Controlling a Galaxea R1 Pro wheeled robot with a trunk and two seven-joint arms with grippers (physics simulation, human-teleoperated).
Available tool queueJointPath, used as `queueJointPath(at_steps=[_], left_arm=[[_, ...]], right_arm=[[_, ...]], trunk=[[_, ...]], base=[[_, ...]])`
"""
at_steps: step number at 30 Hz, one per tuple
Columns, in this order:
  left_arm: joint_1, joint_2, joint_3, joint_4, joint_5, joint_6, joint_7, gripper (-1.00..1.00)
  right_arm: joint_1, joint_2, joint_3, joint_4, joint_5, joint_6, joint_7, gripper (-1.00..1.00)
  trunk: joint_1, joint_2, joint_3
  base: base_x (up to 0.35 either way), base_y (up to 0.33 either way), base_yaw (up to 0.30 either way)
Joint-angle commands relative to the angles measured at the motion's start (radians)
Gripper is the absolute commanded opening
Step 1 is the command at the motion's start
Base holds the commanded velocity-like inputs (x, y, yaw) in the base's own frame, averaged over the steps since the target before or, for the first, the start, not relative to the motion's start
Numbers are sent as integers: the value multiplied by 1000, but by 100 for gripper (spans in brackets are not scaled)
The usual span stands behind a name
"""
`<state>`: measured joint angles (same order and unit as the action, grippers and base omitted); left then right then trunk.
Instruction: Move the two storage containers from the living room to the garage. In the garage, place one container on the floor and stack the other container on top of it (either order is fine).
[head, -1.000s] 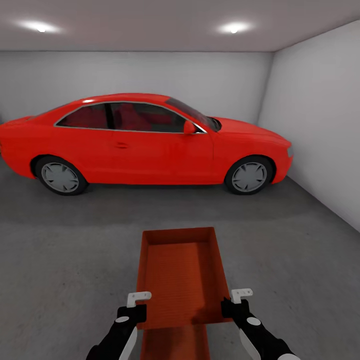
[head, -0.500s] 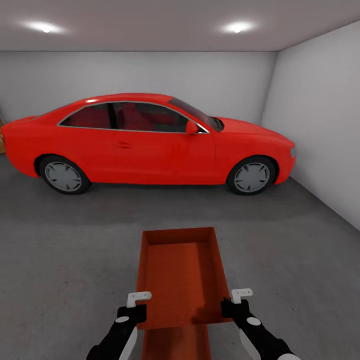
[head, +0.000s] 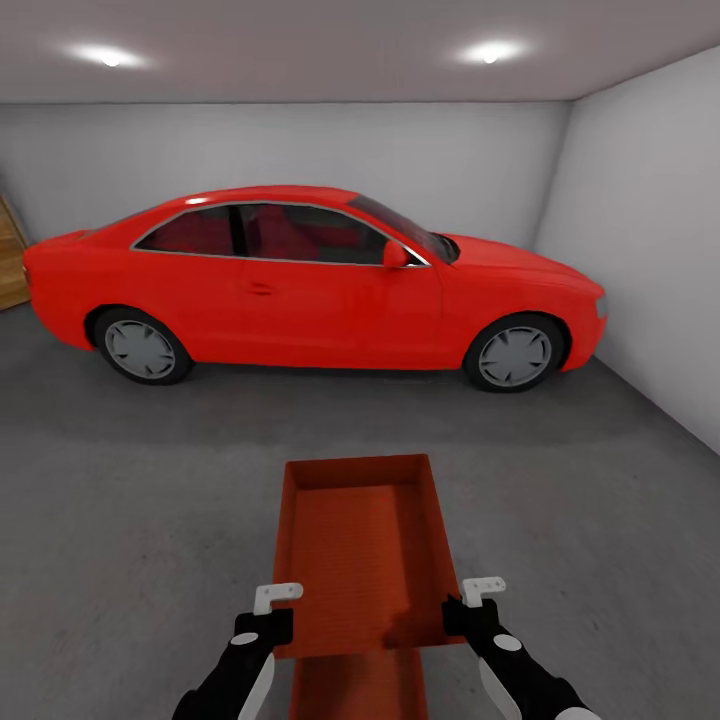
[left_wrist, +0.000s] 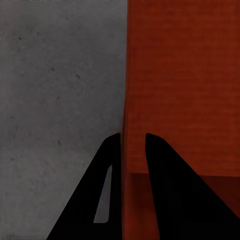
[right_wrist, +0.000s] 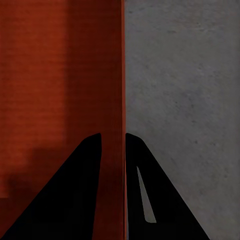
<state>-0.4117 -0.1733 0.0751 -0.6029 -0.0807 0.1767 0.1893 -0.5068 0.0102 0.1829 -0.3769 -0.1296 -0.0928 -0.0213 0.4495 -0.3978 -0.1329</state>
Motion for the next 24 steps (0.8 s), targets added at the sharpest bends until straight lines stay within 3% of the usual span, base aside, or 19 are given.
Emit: queueJointPath(at_steps=[1,24], left_arm=[[-1,-1,11,-17,-16,7,2,-100],[-1,-1,11,-17,-16,7,2,-100]], right_arm=[[-1,-3,17,3,-16,-4,5,-100],[-1,-3,17,3,-15,-4,4,-100]], trunk=[[1,-2,-2],[1,-2,-2]], base=[[0,0,0],[0,0,0]])
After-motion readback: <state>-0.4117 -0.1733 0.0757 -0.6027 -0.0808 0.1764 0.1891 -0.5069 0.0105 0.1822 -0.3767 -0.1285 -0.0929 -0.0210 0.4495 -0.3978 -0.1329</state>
